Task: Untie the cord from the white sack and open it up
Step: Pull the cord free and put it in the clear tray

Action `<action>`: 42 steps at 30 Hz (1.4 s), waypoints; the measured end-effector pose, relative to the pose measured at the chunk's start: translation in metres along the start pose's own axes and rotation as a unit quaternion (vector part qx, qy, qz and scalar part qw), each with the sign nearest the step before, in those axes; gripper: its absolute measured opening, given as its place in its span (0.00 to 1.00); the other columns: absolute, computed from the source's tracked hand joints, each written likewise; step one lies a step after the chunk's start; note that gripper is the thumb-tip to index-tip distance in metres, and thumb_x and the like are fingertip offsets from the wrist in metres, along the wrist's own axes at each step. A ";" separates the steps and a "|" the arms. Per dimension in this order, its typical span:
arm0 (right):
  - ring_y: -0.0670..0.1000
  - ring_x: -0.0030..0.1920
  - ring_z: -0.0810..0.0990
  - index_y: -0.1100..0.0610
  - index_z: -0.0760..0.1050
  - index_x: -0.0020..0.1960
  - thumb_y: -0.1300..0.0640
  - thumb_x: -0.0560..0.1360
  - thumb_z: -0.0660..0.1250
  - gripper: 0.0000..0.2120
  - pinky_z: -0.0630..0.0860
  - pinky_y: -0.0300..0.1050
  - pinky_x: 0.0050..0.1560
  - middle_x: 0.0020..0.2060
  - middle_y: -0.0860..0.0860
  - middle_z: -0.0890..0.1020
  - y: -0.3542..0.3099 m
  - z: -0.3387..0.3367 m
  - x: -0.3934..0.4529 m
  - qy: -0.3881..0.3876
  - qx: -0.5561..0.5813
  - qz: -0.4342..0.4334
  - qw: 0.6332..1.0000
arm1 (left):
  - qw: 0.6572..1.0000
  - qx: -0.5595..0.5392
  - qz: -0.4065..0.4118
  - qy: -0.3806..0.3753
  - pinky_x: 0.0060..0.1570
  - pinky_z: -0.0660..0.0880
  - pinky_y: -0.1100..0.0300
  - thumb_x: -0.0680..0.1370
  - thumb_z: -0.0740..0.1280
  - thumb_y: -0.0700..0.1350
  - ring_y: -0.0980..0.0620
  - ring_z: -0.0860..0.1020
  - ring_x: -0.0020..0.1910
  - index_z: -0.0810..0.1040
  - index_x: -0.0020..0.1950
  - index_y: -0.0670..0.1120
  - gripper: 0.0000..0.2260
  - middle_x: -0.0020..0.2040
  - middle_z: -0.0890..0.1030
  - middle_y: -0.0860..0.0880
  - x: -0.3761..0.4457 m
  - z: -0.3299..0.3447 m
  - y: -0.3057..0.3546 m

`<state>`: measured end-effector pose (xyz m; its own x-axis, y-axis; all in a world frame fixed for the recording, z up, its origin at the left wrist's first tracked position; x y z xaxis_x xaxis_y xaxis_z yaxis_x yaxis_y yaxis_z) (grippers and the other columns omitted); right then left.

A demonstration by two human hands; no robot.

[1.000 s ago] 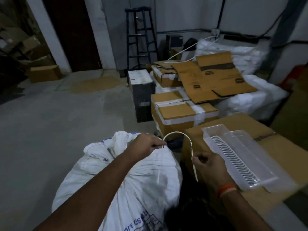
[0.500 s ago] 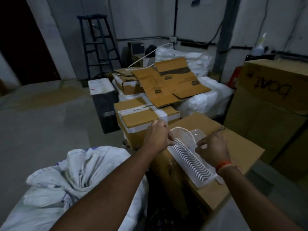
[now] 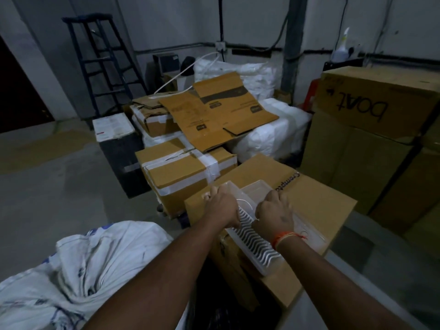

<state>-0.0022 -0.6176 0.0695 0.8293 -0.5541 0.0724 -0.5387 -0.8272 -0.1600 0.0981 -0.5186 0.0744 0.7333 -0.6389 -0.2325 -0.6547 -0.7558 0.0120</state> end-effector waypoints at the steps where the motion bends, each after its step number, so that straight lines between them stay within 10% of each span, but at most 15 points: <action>1: 0.60 0.63 0.65 0.53 0.83 0.50 0.48 0.72 0.72 0.11 0.70 0.57 0.62 0.60 0.57 0.71 0.000 0.004 0.000 -0.005 0.002 -0.002 1.000 | 1.000 -0.003 0.002 0.008 0.72 0.66 0.43 0.69 0.77 0.64 0.40 0.63 0.71 0.86 0.60 0.52 0.24 0.74 0.68 0.46 0.000 0.000 0.001; 14: 0.49 0.55 0.77 0.41 0.81 0.42 0.37 0.68 0.69 0.09 0.78 0.54 0.57 0.51 0.44 0.81 0.098 0.004 -0.036 0.096 0.290 0.165 0.938 | 0.965 -0.192 0.079 0.161 0.61 0.76 0.52 0.73 0.76 0.58 0.47 0.73 0.66 0.87 0.47 0.56 0.08 0.59 0.74 0.50 0.022 -0.027 0.006; 18: 0.47 0.44 0.82 0.41 0.81 0.40 0.41 0.69 0.74 0.05 0.85 0.52 0.44 0.49 0.46 0.82 0.135 0.021 -0.049 0.073 0.329 0.262 0.904 | 0.968 -0.180 0.090 0.153 0.60 0.78 0.50 0.75 0.76 0.54 0.45 0.76 0.65 0.88 0.49 0.54 0.06 0.62 0.76 0.48 0.044 -0.029 0.021; 22: 0.49 0.50 0.80 0.46 0.84 0.44 0.53 0.72 0.75 0.03 0.81 0.51 0.54 0.45 0.44 0.81 0.147 0.025 -0.060 0.089 0.341 0.283 0.892 | 0.971 -0.156 0.093 0.156 0.58 0.80 0.52 0.76 0.76 0.52 0.46 0.79 0.62 0.89 0.52 0.52 0.07 0.64 0.79 0.46 0.068 -0.032 0.036; 31: 0.49 0.47 0.81 0.39 0.81 0.39 0.35 0.59 0.63 0.14 0.84 0.51 0.51 0.49 0.47 0.80 0.199 0.096 -0.073 0.101 0.335 0.365 0.863 | 0.988 -0.120 0.075 0.069 0.58 0.81 0.52 0.77 0.74 0.51 0.46 0.81 0.61 0.88 0.55 0.52 0.09 0.60 0.85 0.46 0.133 -0.019 0.057; 42: 0.48 0.42 0.81 0.47 0.78 0.41 0.60 0.72 0.74 0.09 0.82 0.55 0.53 0.38 0.44 0.81 0.183 0.037 -0.086 0.196 0.397 0.398 0.804 | 0.989 -0.109 0.100 0.008 0.55 0.78 0.55 0.75 0.76 0.50 0.47 0.83 0.57 0.87 0.55 0.49 0.11 0.55 0.87 0.47 0.160 0.011 0.069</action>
<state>-0.1662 -0.7178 -0.0025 0.0755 -0.9936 -0.0838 -0.4817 0.0372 -0.8755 0.1685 -0.6711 0.0277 0.5972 -0.7798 -0.1880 -0.7335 -0.6257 0.2655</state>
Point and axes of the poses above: each hand's wrist, its own x-axis towards the middle knuckle, its own z-axis out of the palm, y = z × x, the point moved 7 cm from there along x, towards the middle knuckle
